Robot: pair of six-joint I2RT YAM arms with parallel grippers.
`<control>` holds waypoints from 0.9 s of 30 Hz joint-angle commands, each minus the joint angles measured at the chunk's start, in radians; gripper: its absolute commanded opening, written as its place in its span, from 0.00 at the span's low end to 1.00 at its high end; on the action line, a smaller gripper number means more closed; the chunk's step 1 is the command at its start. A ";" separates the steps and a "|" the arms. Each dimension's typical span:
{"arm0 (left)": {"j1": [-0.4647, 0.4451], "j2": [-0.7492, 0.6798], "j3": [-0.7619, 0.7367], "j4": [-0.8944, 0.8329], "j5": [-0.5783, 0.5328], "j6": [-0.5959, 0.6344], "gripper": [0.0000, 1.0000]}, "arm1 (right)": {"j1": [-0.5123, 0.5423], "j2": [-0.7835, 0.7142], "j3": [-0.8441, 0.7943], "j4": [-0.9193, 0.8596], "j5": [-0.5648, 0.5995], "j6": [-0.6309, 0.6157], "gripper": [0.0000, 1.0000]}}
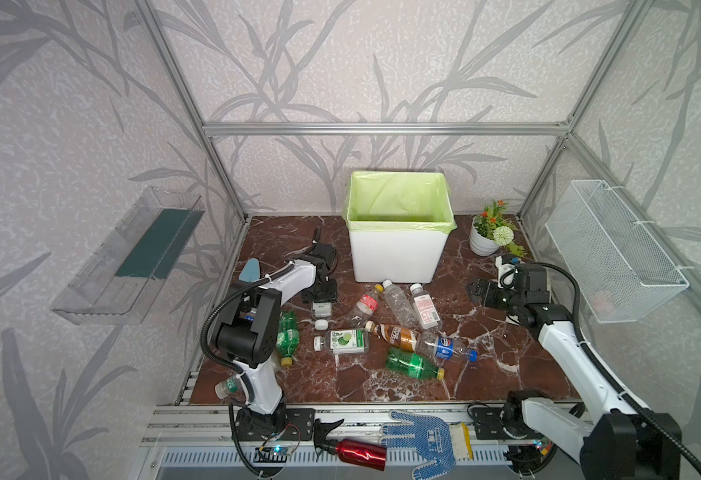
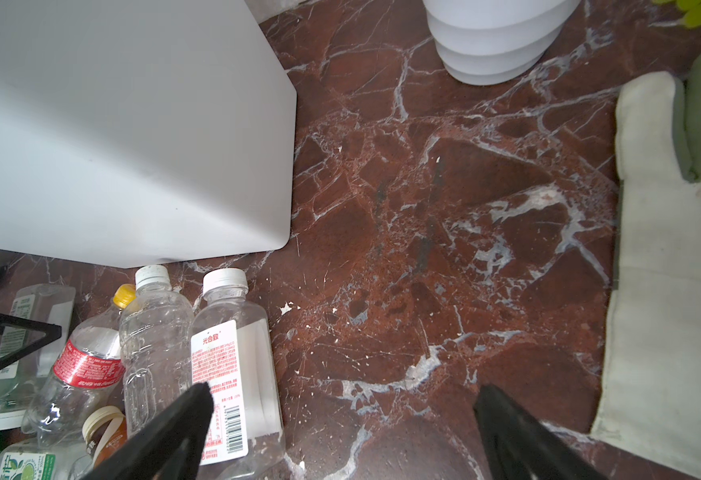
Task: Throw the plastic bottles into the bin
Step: 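Close the left gripper on the green-label square bottle and lift it, then carry the square bottle with the left gripper over the bin and release it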
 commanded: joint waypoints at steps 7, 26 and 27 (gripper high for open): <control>0.088 -0.536 0.210 0.272 -0.053 0.024 0.48 | -0.003 -0.041 0.002 0.007 0.015 -0.010 0.99; -0.237 0.024 1.297 -0.066 0.150 0.158 0.99 | -0.005 -0.108 -0.017 -0.009 -0.015 -0.007 0.99; -0.253 -0.067 1.153 0.083 0.124 0.177 0.99 | -0.005 -0.108 -0.025 -0.001 -0.017 0.000 0.99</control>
